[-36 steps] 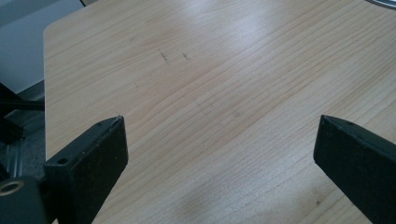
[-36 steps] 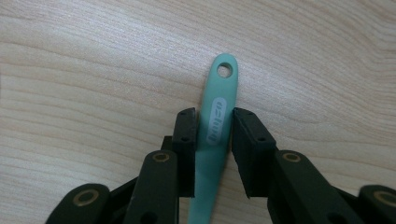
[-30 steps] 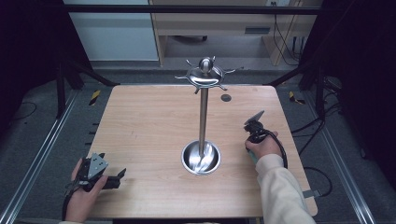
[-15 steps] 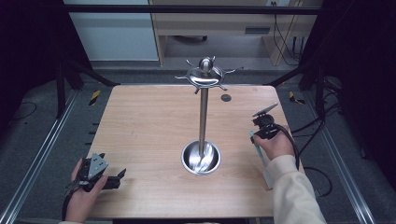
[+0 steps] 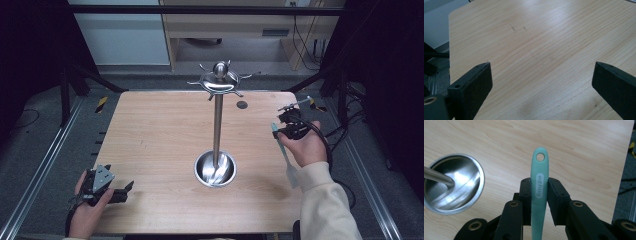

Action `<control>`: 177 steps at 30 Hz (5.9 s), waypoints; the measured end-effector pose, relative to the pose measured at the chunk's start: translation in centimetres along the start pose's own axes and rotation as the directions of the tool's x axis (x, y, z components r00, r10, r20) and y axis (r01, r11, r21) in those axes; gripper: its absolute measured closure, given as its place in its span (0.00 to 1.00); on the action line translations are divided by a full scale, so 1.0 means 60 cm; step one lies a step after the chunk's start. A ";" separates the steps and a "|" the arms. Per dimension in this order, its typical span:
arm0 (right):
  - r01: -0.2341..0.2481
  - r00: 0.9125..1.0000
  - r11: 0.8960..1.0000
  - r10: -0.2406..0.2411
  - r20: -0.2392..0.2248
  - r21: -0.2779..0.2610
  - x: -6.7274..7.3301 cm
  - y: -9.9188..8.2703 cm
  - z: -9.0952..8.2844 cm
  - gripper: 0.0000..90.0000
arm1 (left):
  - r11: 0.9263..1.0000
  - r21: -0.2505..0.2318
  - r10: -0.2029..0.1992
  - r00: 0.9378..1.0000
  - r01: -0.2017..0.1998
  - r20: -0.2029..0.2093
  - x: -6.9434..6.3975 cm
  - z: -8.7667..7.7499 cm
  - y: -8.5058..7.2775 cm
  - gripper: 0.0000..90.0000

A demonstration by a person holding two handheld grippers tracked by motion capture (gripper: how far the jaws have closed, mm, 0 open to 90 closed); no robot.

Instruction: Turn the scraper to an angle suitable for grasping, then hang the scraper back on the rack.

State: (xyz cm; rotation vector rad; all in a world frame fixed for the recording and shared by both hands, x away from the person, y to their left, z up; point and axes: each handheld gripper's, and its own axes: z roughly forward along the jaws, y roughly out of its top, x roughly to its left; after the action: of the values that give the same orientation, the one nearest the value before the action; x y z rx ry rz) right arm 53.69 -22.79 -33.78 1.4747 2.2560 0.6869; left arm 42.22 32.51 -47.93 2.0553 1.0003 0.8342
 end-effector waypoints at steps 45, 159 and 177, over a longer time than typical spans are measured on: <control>0.111 0.976 0.887 -0.184 -0.121 -0.449 0.070 0.025 -0.186 0.83 | 1.000 0.010 0.009 1.000 -0.009 0.001 -0.001 0.000 -0.001 0.03; 0.156 0.915 0.731 -0.361 -0.182 -0.665 0.172 0.032 -0.251 0.82 | 1.000 0.012 0.015 1.000 -0.016 0.019 -0.005 0.002 -0.001 0.03; 0.138 0.918 0.728 -0.349 -0.190 -0.671 0.178 0.039 -0.236 0.82 | 1.000 0.012 0.017 1.000 -0.017 0.019 -0.005 0.002 -0.001 0.03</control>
State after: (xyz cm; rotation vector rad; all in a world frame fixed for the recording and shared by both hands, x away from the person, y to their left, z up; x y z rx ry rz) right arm 43.62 -15.01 -21.23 0.7429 2.0247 1.5038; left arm 42.15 32.24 -48.10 2.0808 0.9815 0.8175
